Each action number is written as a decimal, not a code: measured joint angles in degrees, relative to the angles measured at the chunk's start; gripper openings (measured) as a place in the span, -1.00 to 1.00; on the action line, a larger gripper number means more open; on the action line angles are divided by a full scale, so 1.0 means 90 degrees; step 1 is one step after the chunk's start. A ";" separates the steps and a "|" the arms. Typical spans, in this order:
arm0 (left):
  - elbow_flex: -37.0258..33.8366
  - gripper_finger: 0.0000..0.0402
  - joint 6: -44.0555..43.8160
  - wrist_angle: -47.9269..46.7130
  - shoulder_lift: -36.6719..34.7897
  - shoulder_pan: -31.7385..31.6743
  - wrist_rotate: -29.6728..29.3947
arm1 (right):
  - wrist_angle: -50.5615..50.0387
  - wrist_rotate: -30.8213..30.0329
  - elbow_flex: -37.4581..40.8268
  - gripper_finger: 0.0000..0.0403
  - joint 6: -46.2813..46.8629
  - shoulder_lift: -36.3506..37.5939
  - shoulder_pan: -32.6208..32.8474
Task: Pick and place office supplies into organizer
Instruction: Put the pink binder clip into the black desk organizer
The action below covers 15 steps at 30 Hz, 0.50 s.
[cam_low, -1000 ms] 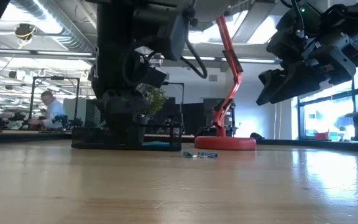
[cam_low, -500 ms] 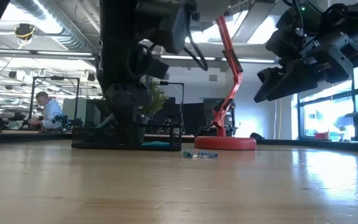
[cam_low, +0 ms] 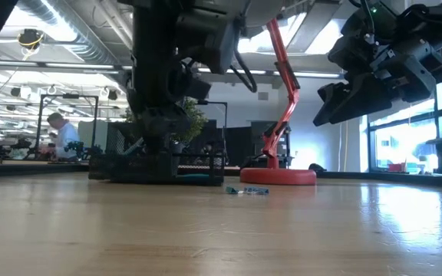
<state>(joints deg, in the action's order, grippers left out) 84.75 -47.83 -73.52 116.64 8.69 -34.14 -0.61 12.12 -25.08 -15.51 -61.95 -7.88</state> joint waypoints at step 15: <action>0.0000 -0.75 0.0003 0.0062 0.0002 -0.0244 0.0433 | -0.0014 0.0000 -0.0002 -0.03 0.0000 0.0000 0.0000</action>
<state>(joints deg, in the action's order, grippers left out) 84.75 -47.81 -72.96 116.66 6.49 -30.24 -0.73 12.12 -25.10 -15.51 -61.95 -7.88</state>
